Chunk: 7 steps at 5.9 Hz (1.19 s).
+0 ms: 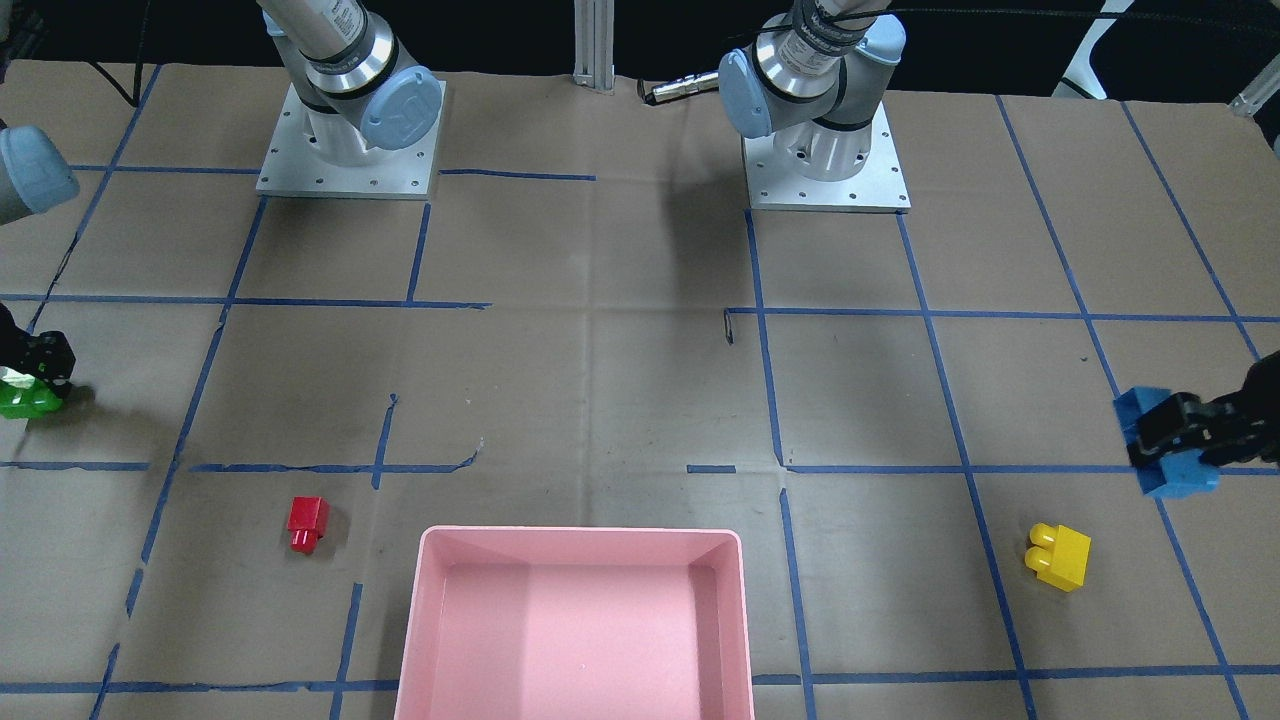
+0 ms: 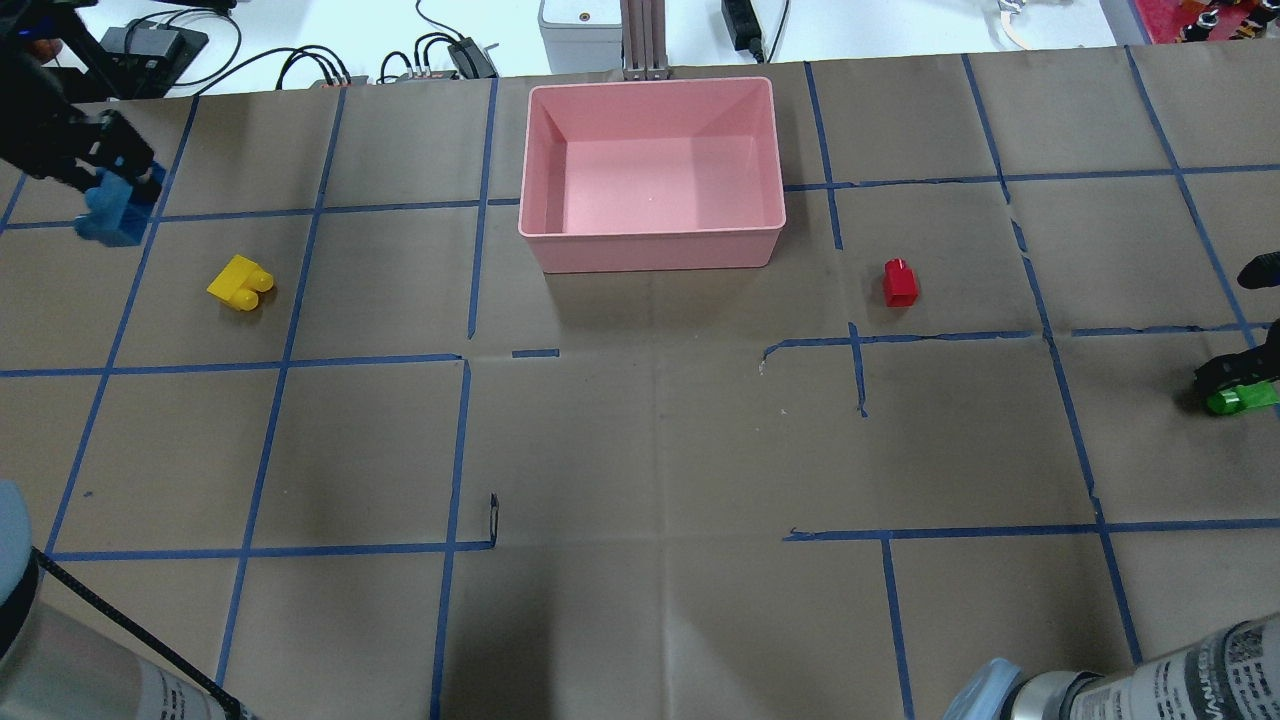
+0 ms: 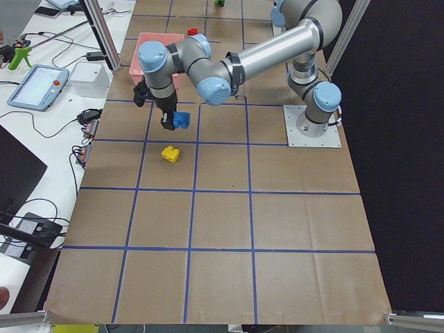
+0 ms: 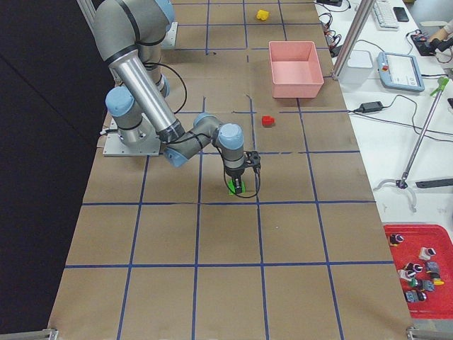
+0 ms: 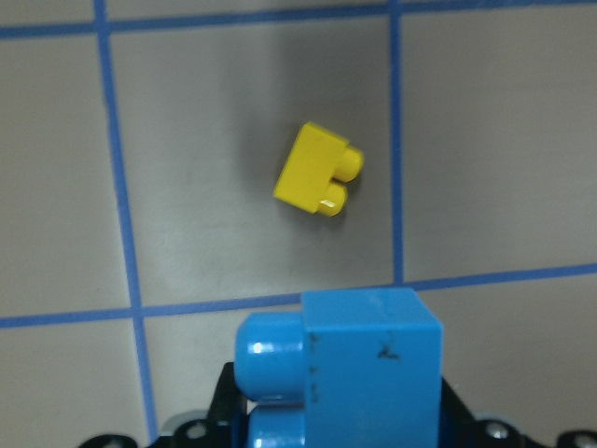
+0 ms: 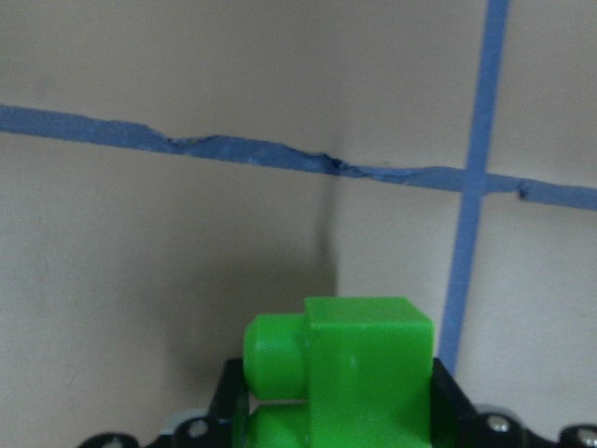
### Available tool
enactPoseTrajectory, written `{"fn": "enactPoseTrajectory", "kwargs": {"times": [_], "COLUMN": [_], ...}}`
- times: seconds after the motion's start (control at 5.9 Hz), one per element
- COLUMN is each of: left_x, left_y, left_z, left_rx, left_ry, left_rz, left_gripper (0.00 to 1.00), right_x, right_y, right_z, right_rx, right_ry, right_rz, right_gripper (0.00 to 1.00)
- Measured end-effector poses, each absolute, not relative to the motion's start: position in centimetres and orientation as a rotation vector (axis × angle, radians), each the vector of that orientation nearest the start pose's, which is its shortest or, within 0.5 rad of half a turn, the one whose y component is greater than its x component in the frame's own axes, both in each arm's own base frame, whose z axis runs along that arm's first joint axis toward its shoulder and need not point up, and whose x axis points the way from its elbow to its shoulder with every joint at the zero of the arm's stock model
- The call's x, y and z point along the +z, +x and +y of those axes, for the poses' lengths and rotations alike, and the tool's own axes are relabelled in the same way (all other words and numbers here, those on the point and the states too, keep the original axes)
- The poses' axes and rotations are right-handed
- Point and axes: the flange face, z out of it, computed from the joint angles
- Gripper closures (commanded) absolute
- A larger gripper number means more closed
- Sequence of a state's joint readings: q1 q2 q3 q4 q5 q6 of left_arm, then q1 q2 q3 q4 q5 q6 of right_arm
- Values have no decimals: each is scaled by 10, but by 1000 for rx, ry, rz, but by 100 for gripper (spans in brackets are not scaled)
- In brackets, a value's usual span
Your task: Put all blocks into box
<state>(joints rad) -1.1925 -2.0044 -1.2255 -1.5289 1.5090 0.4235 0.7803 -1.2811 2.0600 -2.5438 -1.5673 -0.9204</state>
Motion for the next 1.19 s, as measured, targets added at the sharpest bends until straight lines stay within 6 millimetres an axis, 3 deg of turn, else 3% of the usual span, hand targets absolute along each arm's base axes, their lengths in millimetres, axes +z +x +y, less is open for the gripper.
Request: {"fn": "enactPoseTrajectory", "kwargs": {"times": [0.17,0.34,0.51,0.68,0.85,1.02,1.19], "left_x": [408,408,406,393,363,326,297], "left_y": [29,-63,-147,-217,-255,-270,-276], "left_z": [-702,-722,-729,-731,-739,-750,-759], "left_rx": [12,-8,-40,-83,-103,-111,-119], "left_ry": [9,-50,-139,-233,-285,-301,-303], "left_rz": [3223,3225,3228,3234,3234,3231,3229], "left_gripper": [69,69,69,69,69,42,1], "right_x": [260,306,349,392,419,426,415], "right_y": [-274,-265,-239,-189,-127,-60,10], "right_z": [-467,-482,-510,-547,-576,-596,-610], "right_rx": [-255,-279,-344,-452,-553,-610,-649], "right_ry": [-231,-285,-424,-640,-842,-1005,-1126], "right_rz": [3295,3293,3299,3290,3241,3168,3043], "right_gripper": [97,98,99,100,100,99,99]}}
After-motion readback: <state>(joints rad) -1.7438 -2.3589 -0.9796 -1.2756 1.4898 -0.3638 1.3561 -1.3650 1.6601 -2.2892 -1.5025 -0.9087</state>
